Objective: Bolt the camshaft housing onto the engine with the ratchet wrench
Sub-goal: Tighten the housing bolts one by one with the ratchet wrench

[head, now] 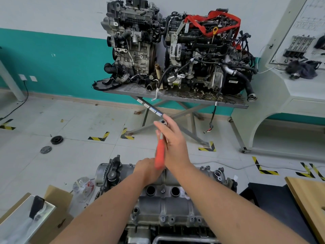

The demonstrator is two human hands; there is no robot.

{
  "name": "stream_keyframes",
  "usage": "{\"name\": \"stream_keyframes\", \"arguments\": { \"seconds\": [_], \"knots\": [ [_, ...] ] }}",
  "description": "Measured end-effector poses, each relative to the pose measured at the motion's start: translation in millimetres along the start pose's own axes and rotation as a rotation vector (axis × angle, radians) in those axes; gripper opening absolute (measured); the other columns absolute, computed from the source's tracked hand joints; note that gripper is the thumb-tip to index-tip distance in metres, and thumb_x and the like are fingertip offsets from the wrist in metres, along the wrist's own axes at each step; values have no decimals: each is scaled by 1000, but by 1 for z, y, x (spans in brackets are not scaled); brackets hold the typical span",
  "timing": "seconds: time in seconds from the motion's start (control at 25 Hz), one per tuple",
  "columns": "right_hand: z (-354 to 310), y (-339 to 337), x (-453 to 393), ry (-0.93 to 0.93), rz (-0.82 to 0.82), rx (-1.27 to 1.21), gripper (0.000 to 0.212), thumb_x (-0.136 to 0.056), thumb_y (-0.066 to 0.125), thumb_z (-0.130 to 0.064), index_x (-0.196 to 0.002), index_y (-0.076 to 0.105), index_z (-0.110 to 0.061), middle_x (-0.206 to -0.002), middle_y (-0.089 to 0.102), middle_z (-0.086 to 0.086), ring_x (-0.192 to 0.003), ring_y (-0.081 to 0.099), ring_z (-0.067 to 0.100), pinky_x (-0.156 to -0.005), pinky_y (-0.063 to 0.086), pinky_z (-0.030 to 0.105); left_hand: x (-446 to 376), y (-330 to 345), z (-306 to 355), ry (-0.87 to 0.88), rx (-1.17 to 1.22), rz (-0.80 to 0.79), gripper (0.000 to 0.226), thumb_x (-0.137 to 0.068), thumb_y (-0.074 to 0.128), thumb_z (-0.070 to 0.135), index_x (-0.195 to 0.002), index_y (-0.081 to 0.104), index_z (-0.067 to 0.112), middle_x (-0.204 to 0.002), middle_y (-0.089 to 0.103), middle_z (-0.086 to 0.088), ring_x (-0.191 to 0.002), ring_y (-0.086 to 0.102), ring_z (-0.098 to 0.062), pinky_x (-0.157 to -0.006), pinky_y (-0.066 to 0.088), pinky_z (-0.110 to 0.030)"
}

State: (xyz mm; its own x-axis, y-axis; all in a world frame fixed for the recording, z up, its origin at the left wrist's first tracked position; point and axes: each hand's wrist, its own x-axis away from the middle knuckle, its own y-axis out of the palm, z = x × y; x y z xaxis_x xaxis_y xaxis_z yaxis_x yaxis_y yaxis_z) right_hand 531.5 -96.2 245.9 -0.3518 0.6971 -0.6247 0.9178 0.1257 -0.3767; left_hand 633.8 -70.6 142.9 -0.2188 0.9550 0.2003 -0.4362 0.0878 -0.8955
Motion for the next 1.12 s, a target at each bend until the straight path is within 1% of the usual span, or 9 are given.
{"name": "stream_keyframes", "arguments": {
  "seconds": [0.12, 0.2, 0.32, 0.48, 0.56, 0.76, 0.92, 1.04, 1.12],
  "knots": [
    [8, -10, -7, -392, -43, 444, 30, -80, 65, 8, -107, 73, -4, -133, 62, 16, -116, 58, 40, -87, 53, 45, 0, 1, 0, 20, -106, 30, 36, -102, 36, 43, -71, 45, 27, -108, 69, -8, -99, 62, -29, -72, 37, -33],
    [7, -15, -11, -510, -87, 613, 27, -87, 63, -9, -113, 71, -7, -118, 68, 12, -108, 62, 36, -85, 52, 48, -1, 3, 0, 14, -139, 44, 36, -102, 32, 46, -80, 50, 24, -107, 70, -9, -100, 62, -31, -74, 37, -35],
    [-4, -19, -18, -495, -197, 761, 41, -100, 47, -36, -129, 64, -13, -100, 64, 7, -89, 58, 29, -81, 47, 43, -1, 4, 1, 25, -159, 54, 41, -103, 28, 48, -109, 60, 22, -110, 69, -10, -102, 61, -32, -76, 37, -37],
    [-25, -20, -43, -150, -433, 930, 21, -100, 45, -22, -115, 59, -19, -80, 47, -3, -65, 47, 23, -56, 28, 31, 0, 6, -2, 56, -127, 87, 39, -103, 33, 51, -109, 62, 26, -108, 69, -8, -104, 60, -31, -76, 39, -35],
    [-32, -22, -56, 210, -507, 747, 18, -100, 42, -23, -103, 58, -17, -73, 49, -2, -63, 53, 24, -50, 31, 30, 1, 6, -2, 58, -115, 89, 39, -103, 33, 51, -111, 63, 28, -108, 69, -6, -105, 60, -29, -80, 43, -36],
    [-44, -32, -56, 1132, -231, -708, 2, -100, 43, -10, -101, 44, -11, -67, 70, 8, -69, 72, 26, -50, 49, 22, 4, 5, -6, 109, -118, 110, 38, -97, 41, 61, -102, 60, 28, -104, 69, 0, -103, 60, -25, -76, 42, -35],
    [-26, -21, -36, 1065, 60, -1116, 10, -102, 51, -11, -92, 50, -14, -75, 71, 3, -80, 71, 19, -59, 47, 25, 5, 4, -6, 117, -103, 101, 38, -92, 46, 64, -105, 60, 31, -102, 69, 2, -100, 60, -23, -72, 36, -34],
    [-11, -9, -22, 798, 42, -843, 16, -102, 54, -32, -97, 66, -23, -81, 73, -8, -82, 67, 7, -78, 52, 29, 3, 3, -5, 88, -71, 75, 33, -93, 46, 60, -103, 60, 32, -103, 69, 2, -101, 60, -24, -74, 38, -35],
    [-7, -5, -12, 536, -26, -545, 19, -98, 55, -44, -109, 70, -43, -109, 70, -19, -106, 62, -2, -97, 48, 27, 3, 3, -5, 69, -55, 40, 29, -94, 47, 53, -105, 61, 31, -106, 70, 0, -103, 60, -26, -78, 43, -35]
  ]
}}
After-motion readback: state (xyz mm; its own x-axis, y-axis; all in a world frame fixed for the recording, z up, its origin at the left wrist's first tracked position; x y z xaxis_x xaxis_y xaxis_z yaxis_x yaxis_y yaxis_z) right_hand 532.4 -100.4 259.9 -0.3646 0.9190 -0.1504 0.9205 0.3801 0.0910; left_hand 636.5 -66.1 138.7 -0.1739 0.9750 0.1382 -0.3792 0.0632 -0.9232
